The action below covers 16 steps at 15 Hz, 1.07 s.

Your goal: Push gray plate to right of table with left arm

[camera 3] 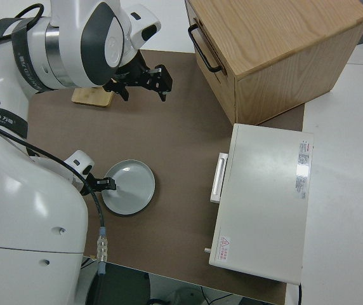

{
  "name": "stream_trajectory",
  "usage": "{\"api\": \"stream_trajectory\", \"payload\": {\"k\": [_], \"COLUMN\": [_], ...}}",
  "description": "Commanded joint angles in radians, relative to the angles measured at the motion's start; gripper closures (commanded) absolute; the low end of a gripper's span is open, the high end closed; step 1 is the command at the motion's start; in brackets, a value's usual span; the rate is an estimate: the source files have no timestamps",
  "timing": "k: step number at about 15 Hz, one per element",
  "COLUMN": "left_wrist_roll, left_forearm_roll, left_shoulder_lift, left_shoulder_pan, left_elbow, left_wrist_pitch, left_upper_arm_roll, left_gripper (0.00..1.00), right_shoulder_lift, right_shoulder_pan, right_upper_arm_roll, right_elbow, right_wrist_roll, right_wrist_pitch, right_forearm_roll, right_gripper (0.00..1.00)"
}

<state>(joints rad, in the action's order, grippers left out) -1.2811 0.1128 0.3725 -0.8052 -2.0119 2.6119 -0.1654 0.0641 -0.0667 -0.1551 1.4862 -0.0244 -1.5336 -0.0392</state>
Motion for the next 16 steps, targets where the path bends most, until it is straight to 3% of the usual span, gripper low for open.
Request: {"api": "stream_trajectory", "payload": {"k": [1, 6, 9, 12, 13, 16], "left_wrist_roll": [-0.014, 0.018, 0.070, 0.231, 0.337, 0.500], "left_forearm_roll": [0.015, 0.015, 0.011, -0.103, -0.166, -0.232], "left_shoulder_lift": [0.022, -0.018, -0.088, -0.167, -0.203, -0.300], "left_shoulder_pan": [0.000, 0.017, 0.058, 0.099, 0.116, 0.214], "left_elbow": [0.032, 0.018, -0.036, -0.076, -0.076, -0.074], "left_wrist_pitch": [-0.041, -0.095, -0.108, -0.156, -0.220, -0.369], "left_upper_arm_roll": [0.007, 0.014, 0.007, 0.009, 0.020, 0.021], "left_gripper": [0.02, 0.01, 0.01, 0.01, 0.01, 0.01], "right_shoulder_lift": [-0.006, -0.006, -0.006, -0.006, -0.006, -0.006], "right_shoulder_pan": [-0.001, -0.001, -0.001, -0.001, -0.001, -0.001], "right_upper_arm_roll": [0.000, 0.000, 0.000, 0.000, 0.000, 0.000], "right_elbow": [-0.001, -0.001, -0.003, -0.001, -0.001, -0.001], "right_wrist_roll": [-0.003, -0.003, -0.003, -0.003, -0.003, -0.003], "right_wrist_pitch": [0.010, 0.010, 0.010, 0.010, 0.010, 0.010], "right_forearm_roll": [0.007, 0.007, 0.007, 0.007, 0.007, 0.007], "right_gripper": [0.017, 0.017, 0.017, 0.017, 0.017, 0.017]}}
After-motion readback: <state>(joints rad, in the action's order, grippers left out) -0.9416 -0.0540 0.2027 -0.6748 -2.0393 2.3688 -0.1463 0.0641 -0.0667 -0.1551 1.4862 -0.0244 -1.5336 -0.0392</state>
